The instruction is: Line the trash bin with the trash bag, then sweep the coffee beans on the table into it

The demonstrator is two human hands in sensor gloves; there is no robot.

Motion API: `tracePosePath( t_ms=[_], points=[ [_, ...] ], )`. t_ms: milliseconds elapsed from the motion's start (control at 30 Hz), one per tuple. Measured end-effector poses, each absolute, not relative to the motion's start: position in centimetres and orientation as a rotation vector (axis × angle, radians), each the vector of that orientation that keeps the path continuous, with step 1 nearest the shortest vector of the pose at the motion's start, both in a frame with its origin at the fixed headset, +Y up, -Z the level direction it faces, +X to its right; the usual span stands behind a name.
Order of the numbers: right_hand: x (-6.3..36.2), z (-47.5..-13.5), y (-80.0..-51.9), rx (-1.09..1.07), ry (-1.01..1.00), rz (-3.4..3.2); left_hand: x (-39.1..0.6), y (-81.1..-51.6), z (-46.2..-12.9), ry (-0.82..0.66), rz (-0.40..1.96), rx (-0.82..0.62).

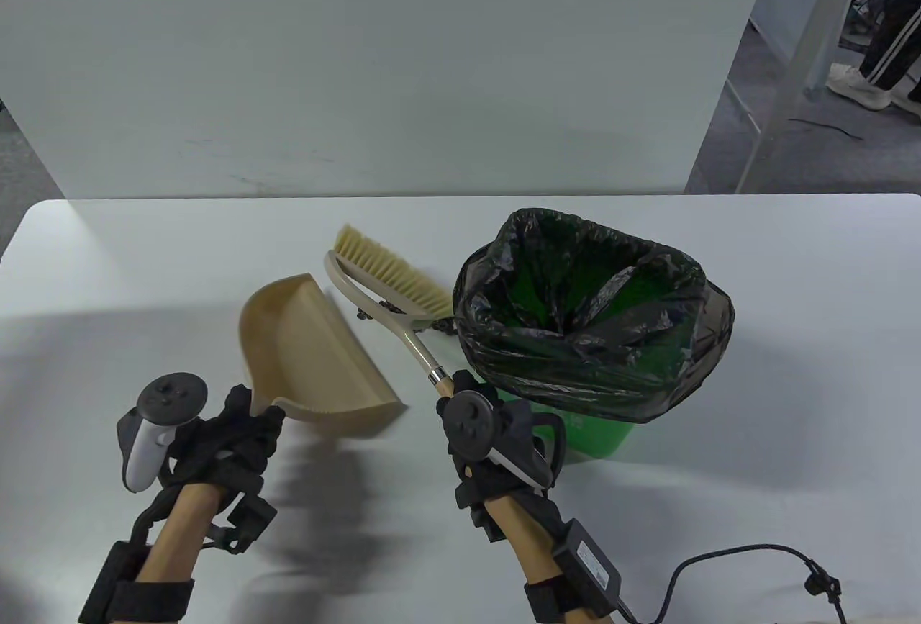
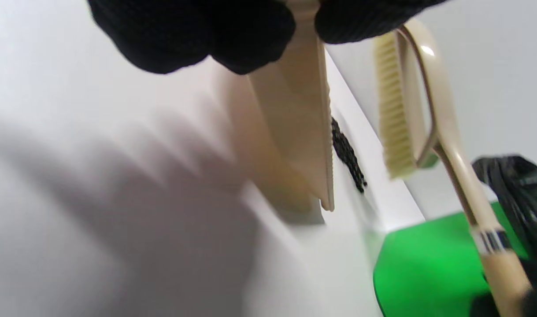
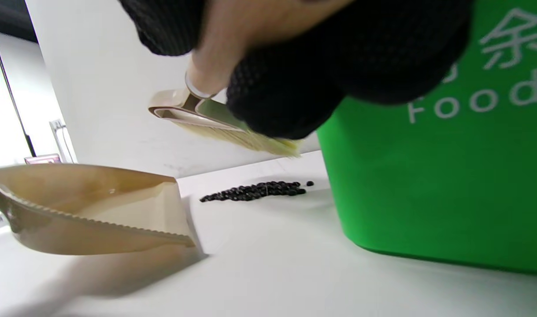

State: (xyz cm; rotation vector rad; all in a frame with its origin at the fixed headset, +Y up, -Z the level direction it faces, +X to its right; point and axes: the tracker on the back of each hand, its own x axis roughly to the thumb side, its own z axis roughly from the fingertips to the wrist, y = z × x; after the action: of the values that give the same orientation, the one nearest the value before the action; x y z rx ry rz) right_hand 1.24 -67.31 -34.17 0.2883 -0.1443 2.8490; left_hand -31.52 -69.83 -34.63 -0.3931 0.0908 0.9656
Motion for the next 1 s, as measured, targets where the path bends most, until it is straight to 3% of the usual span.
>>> tracePosePath(
  t_ms=[467, 600, 833, 1000],
  points=[
    [-0.4, -36.2, -70.1, 0.137, -0.006, 3.021, -28.7, -71.0, -34.0, 0.124, 1.004, -0.455],
    [-0.9, -36.1, -70.2, 0.21, 0.022, 2.99, -27.9, -71.2, -34.0, 0.115, 0.971, -0.465],
    [-2.5, -34.9, -69.1, 0.531, 0.113, 2.788, -27.2, -72.0, -34.1, 0.117, 0.94, -0.49],
    [-2.5, -33.8, -67.8, 0.59, 0.164, 2.521, -27.6, -72.5, -34.1, 0.156, 0.895, -0.486]
  ],
)
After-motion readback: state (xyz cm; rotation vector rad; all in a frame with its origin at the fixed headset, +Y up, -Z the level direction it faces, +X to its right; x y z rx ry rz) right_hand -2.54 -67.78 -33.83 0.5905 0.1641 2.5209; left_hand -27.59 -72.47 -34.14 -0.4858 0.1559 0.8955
